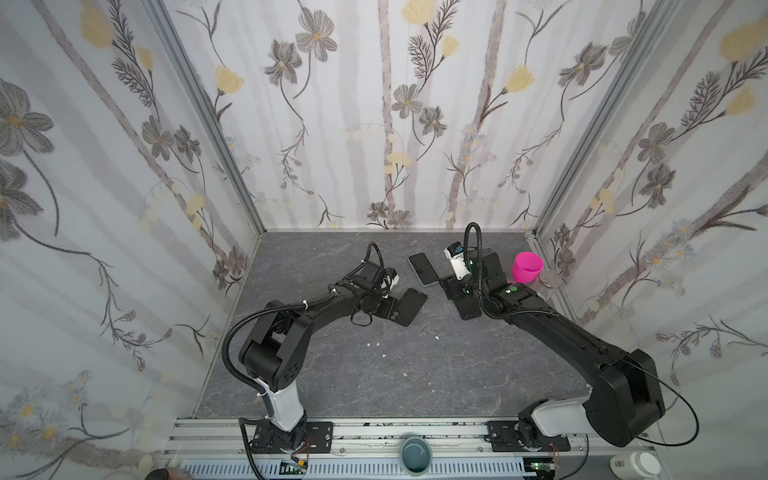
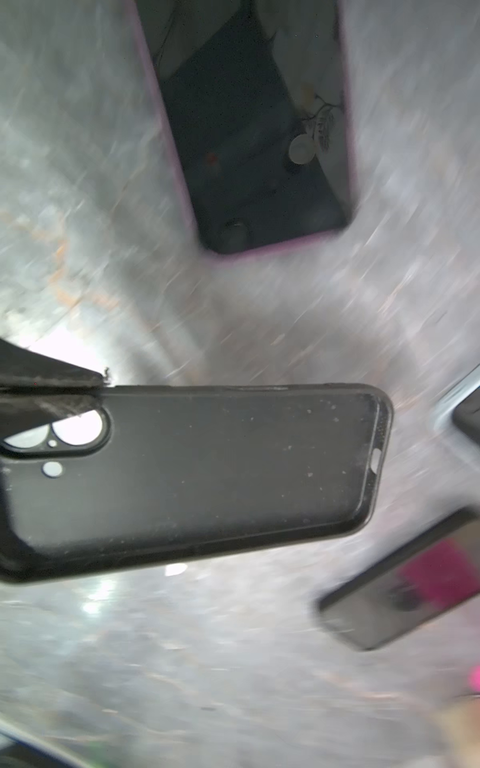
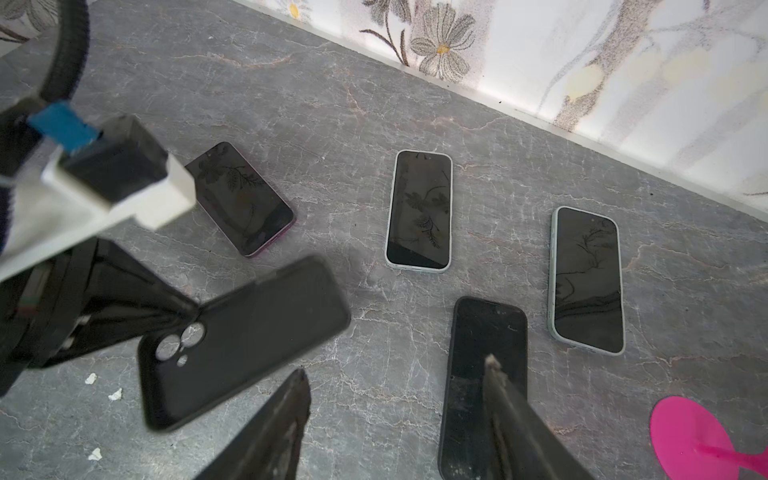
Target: Put the phone into the phone case
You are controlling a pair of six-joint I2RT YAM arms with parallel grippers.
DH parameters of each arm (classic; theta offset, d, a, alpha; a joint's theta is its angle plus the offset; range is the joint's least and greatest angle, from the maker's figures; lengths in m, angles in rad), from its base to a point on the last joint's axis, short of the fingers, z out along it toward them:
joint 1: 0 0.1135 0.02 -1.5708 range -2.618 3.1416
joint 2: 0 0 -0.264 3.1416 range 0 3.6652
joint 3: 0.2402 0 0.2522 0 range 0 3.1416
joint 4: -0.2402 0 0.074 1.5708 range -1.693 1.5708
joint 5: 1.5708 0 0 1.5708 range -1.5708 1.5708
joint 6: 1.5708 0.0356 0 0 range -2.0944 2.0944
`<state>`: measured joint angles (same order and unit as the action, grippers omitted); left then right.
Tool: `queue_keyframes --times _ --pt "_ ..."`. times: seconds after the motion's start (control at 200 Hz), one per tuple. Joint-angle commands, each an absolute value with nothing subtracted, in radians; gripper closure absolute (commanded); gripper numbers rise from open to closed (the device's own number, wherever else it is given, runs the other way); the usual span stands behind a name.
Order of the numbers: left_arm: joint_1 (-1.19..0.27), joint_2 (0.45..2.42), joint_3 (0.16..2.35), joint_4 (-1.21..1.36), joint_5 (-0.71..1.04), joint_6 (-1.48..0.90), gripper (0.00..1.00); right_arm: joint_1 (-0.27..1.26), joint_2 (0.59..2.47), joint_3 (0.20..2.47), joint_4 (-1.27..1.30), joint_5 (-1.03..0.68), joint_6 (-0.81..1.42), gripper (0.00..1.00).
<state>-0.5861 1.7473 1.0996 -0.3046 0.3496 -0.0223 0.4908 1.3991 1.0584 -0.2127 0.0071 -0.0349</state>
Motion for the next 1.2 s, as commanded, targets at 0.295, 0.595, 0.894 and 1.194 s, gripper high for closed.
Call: queue_keyframes --times 0.295,0.595,0.894,1.194 --pt "-0.608 1.61 0.994 -0.583 0.383 0.654 1.0 0.52 1.499 1.148 -0.153 -0.006 -0.051 0.35" --pt "-0.593 1.711 1.082 -0.677 0.278 0.834 1.0 0.542 1.526 1.167 -0.176 0.013 -0.077 0.35" --pt "-0.589 1.77 1.146 -0.642 0.214 0.869 0.84 0.55 1.531 1.17 -0.196 0.029 -0.094 0.34" --pt "-0.597 1.75 1.158 -0.599 0.141 0.821 0.5 0.564 1.558 1.2 -0.205 0.03 -0.094 0.33"
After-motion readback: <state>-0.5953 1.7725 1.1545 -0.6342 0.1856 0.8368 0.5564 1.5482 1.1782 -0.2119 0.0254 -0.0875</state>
